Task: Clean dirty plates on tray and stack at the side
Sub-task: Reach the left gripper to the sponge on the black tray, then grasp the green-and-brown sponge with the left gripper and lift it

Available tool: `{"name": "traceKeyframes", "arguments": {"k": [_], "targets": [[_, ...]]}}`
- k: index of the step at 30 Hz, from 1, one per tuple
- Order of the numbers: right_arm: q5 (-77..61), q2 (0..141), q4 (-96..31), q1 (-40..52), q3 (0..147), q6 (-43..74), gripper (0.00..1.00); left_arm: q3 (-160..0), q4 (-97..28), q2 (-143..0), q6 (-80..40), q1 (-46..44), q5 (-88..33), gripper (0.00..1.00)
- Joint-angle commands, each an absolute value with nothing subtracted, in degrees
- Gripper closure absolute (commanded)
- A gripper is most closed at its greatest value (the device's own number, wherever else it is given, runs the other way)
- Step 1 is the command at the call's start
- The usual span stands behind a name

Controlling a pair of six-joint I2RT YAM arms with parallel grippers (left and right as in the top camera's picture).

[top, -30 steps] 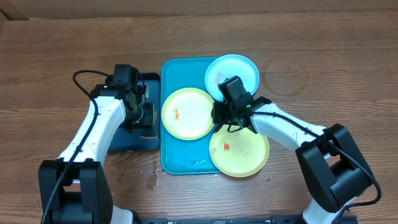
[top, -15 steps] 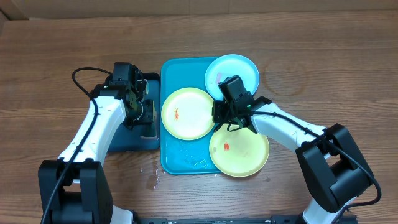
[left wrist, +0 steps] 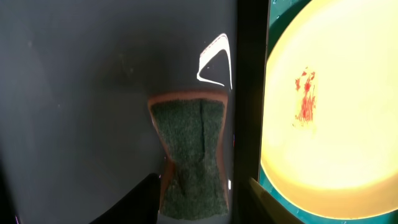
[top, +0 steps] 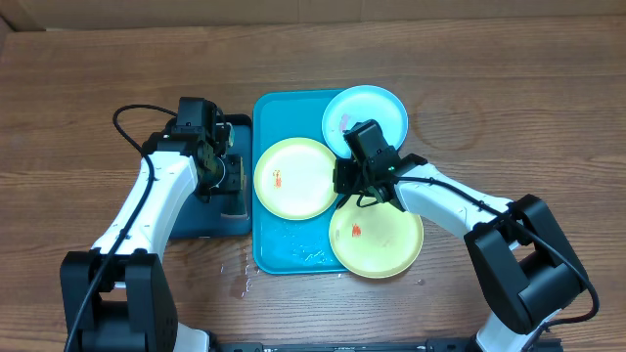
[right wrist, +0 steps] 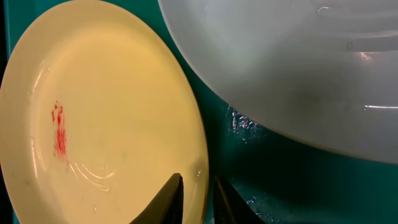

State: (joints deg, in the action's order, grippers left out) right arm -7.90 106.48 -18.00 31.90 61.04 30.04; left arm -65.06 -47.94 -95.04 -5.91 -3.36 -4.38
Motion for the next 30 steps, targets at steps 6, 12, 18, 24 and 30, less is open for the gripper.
{"name": "traceKeyframes", "arguments": {"k": [6, 12, 18, 24, 30], "targets": [[-7.31, 106.76, -17.61, 31.79, 60.16, 30.74, 0.94, -64.84, -47.72, -95.48, -4.91, -3.51, -3.88, 0.60], [-7.35, 106.76, -17.61, 31.81, 60.18, 30.72, 0.96, -64.84, -47.48, -95.85, -4.23, -3.51, -3.88, 0.61], [-7.35, 106.76, -17.56, 31.81, 60.18, 30.72, 0.96, -64.84, -47.27, -97.60, -4.60, -3.51, -4.10, 0.71], [-7.33, 106.76, -16.95, 31.79, 60.18, 30.70, 0.96, -64.84, -47.70, -102.06, -5.17, -3.51, -4.10, 0.67], [-7.31, 106.76, -16.95, 31.79, 60.18, 30.68, 0.96, -64.84, -47.07, -106.08, -5.15, -3.49, -4.08, 0.67]]}}
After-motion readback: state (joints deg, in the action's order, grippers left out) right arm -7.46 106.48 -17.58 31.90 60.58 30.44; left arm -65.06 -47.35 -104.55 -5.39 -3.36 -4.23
